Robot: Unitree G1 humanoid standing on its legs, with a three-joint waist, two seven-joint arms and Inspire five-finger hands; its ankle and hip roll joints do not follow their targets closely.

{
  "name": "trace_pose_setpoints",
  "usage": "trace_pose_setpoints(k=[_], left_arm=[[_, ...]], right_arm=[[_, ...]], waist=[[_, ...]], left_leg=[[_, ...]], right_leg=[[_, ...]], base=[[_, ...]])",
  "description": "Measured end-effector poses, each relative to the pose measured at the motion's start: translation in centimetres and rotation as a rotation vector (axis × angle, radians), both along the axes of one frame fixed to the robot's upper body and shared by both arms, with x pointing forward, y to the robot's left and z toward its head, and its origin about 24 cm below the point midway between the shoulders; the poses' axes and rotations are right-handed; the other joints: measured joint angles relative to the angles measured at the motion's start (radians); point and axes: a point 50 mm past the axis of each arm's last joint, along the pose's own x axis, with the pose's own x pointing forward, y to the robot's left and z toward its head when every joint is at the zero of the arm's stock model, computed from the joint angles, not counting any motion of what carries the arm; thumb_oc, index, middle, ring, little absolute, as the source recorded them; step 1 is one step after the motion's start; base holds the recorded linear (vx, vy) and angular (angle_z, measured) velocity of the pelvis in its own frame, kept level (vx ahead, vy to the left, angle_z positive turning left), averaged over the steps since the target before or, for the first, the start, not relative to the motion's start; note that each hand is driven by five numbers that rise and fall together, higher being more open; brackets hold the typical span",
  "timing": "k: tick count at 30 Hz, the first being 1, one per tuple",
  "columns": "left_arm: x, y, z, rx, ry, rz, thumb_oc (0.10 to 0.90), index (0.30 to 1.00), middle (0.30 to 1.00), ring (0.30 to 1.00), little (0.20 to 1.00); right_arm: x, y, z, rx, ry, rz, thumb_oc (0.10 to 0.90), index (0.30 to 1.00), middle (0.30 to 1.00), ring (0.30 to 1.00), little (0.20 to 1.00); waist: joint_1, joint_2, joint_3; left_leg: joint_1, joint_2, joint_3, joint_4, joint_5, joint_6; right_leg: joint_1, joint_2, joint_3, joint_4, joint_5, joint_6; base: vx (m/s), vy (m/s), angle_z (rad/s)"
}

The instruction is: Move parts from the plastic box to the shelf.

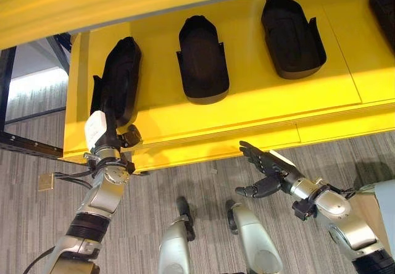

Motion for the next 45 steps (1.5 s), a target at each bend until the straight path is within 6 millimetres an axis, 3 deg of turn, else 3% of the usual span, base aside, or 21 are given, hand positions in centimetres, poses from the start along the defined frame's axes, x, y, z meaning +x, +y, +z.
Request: trace_pose_setpoints(k=[12,21,45], left_arm=[[0.6,0.4,0.6,-0.08,-0.049,0.036,0.9,1.0,1.0,1.0,1.0],[2.8,1.0,2.0,-0.241,-0.079,0.076,0.9,1.0,1.0,1.0,1.0],[4.1,2.3,3.0,-0.382,-0.192,0.187,0.9,1.0,1.0,1.0,1.0]], right_arm=[[0.0,0.2,-0.1,0.008,0.002,0.004,0.9,1.0,1.0,1.0,1.0],[0.0,0.3,-0.1,0.005,0.02,0.023,0.9,1.0,1.0,1.0,1.0],[0.5,1.7,0.0,0.001,0.04,0.088,0.9,1.0,1.0,1.0,1.0]], waist=[[-0.003,-0.009,0.001],[-0.011,-0.016,0.0],[-0.053,-0.055,-0.005]], left_leg=[[-0.001,-0.001,0.0,0.001,0.0,0.0],[0.006,-0.001,0.003,0.003,-0.003,-0.004],[0.022,0.0,0.033,0.003,-0.012,0.004]], right_leg=[[0.0,-0.001,0.001,0.0,0.0,0.001],[0.008,-0.006,0.002,0.001,-0.001,0.001],[0.012,-0.002,0.025,-0.001,0.001,0.011]], base=[[0.0,0.0,0.0],[0.0,0.003,0.0],[0.0,0.001,-0.02]])
